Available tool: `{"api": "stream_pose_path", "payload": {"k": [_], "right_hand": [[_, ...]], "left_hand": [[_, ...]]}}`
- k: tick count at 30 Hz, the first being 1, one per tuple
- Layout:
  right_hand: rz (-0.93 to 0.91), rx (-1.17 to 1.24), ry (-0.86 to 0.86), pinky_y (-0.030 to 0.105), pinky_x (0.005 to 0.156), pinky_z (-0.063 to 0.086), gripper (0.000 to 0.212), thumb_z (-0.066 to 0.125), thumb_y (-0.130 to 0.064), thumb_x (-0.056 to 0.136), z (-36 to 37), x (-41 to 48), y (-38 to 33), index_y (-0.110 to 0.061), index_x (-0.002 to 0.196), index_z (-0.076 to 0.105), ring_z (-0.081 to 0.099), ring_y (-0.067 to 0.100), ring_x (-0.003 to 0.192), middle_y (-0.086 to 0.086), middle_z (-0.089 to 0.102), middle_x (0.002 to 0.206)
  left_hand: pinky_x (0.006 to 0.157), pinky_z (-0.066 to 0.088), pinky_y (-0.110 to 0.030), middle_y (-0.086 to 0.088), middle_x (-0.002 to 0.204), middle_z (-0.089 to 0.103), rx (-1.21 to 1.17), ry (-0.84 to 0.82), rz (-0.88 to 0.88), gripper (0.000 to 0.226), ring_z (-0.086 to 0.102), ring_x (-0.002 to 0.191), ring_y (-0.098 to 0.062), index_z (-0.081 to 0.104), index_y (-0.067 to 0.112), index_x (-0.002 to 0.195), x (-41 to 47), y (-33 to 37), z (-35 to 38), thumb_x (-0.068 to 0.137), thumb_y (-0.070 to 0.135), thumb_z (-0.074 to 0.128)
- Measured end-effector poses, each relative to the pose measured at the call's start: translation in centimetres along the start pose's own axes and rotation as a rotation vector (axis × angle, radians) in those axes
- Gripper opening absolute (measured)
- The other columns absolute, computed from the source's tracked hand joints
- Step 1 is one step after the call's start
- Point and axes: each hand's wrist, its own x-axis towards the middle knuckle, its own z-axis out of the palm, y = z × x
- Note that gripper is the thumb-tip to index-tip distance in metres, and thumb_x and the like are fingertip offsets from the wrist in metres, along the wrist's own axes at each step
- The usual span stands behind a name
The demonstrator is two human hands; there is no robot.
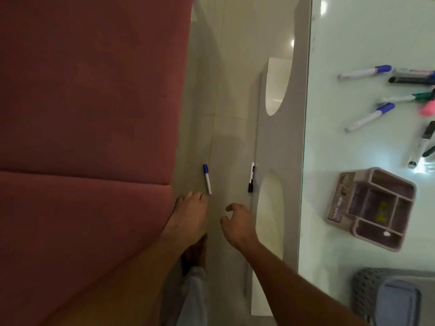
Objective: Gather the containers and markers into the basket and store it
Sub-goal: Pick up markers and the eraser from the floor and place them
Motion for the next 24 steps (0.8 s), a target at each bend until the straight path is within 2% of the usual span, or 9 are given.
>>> {"api": "stream_pose_path", "payload": {"k": [8,12,16,19,22,24], "right_hand": [[0.132,0.062,-0.002,0.025,0.097,0.041,0.044,0.054,-0.017,0.093,-1.2,4.5,-0.2,-0.005,0.135,0.051,0.054,0.026,0.122,0.013,0.053,0.138],[0.176,0.104,0.044,0.02,0.085,0.037,0.047,0.054,-0.017,0.092,-2.0,7.1,1.0,-0.004,0.137,0.049,0.056,0.026,0.119,0.013,0.055,0.136],[0.211,0.093,0.084,0.022,0.075,0.036,0.039,0.057,-0.017,0.088,-2.1,11.1,1.9,-0.002,0.124,0.054,0.06,0.03,0.107,0.016,0.062,0.122],[0.277,0.14,0.106,0.025,0.073,0.04,0.036,0.062,-0.019,0.085,-1.0,15.7,2.9,-0.002,0.116,0.056,0.061,0.031,0.1,0.016,0.064,0.116],[0.349,0.136,0.122,0.021,0.064,0.04,0.03,0.06,-0.011,0.088,0.8,21.1,4.4,0.001,0.115,0.055,0.059,0.024,0.085,0.016,0.065,0.112],[0.37,0.135,0.146,0.023,0.066,0.045,0.036,0.057,-0.009,0.089,2.1,24.4,5.9,0.005,0.122,0.051,0.06,0.024,0.087,0.018,0.064,0.114]], "left_hand": [[0.094,0.047,-0.034,-0.004,0.118,0.056,-0.203,-0.1,-0.053,0.026,0.05,0.109,-0.02,0.055,0.013,0.121,4.1,0.3,0.5,0.096,0.02,0.051],[0.089,0.048,-0.034,-0.008,0.116,0.057,-0.273,-0.168,-0.111,0.023,0.051,0.109,-0.023,0.059,0.01,0.114,6.7,0.0,1.5,0.094,0.019,0.053],[0.076,0.05,-0.035,-0.012,0.107,0.063,-0.46,-0.194,-0.297,0.02,0.061,0.098,-0.028,0.064,0.005,0.104,10.2,-0.2,2.7,0.09,0.017,0.056],[0.063,0.043,-0.031,-0.015,0.101,0.066,-0.584,-0.172,-0.464,0.016,0.061,0.083,-0.027,0.064,0.004,0.095,13.9,-1.0,4.9,0.092,0.018,0.057],[0.065,0.048,-0.032,-0.015,0.109,0.066,-0.667,-0.141,-0.603,0.021,0.064,0.09,-0.028,0.064,0.003,0.107,18.5,-1.5,8.2,0.092,0.017,0.059],[0.069,0.051,-0.033,-0.015,0.117,0.064,-0.733,-0.134,-0.679,0.028,0.065,0.099,-0.03,0.059,0.004,0.119,21.8,-1.3,11.2,0.093,0.013,0.06]]}}
